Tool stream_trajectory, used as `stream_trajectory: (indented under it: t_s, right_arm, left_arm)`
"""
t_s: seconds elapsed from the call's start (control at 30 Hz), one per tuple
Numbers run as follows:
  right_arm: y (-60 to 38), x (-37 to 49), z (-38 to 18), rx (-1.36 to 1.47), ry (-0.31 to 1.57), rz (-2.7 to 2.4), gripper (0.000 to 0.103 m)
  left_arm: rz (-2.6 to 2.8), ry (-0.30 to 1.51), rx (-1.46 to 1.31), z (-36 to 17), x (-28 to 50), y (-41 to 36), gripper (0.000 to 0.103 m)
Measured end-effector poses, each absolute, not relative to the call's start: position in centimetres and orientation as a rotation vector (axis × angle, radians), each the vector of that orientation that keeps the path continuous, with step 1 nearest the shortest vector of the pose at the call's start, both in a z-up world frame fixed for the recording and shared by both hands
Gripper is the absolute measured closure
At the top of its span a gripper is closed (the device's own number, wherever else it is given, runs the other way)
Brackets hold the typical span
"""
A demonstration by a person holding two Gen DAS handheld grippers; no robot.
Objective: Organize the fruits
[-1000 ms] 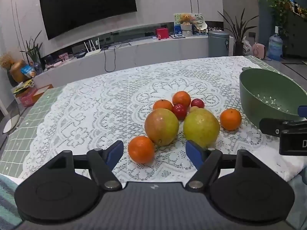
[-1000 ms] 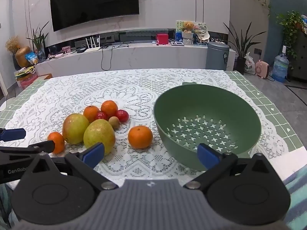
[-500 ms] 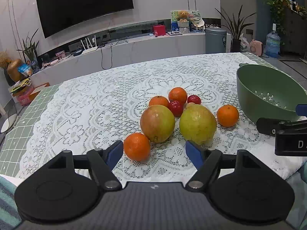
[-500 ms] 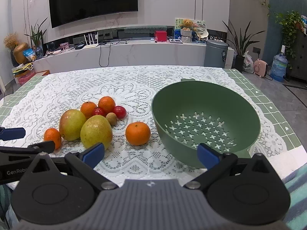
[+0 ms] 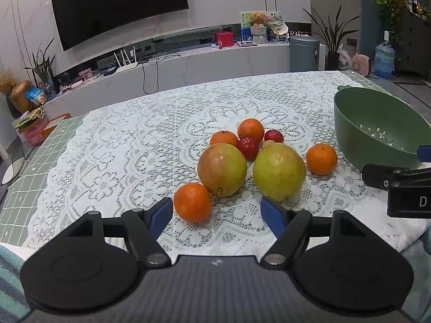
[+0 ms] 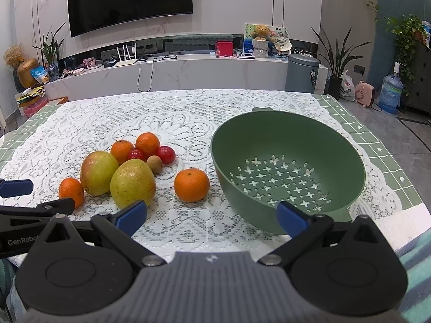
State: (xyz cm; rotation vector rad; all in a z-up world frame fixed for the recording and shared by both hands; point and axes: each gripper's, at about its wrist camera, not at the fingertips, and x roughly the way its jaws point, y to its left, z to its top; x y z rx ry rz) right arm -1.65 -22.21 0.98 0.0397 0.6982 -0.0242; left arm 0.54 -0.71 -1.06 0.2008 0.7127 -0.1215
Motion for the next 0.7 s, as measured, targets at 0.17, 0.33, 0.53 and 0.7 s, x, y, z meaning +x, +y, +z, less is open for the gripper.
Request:
stream_trajectory:
  t_s: [0.17, 0.33, 0.53, 0.7]
  right_arm:
    - [-22.18, -1.65, 0.98, 0.038, 0.699, -0.024, 0.004]
    - [-22.18, -1.59, 0.87, 0.035, 0.702, -0.023, 0.004]
    - [-22.12, -1.55, 0.84, 0.033, 0.704, -0.022, 0.004]
    - [-22.05, -1.56, 0.84, 0.031, 0.704, -0.022, 0.004]
  left_arm:
    - [-0.121, 0.713, 0.2, -1.07, 0.55, -0.71, 0.016]
    - [-0.117, 0.715, 0.196, -1.14, 0.51, -0.5, 0.016]
    - [-0.117, 0.717, 0.195, -1.15, 0.51, -0.44, 0.016]
    - [-0.117, 0.718, 0.197, -1.14, 0.52, -0.5, 0.016]
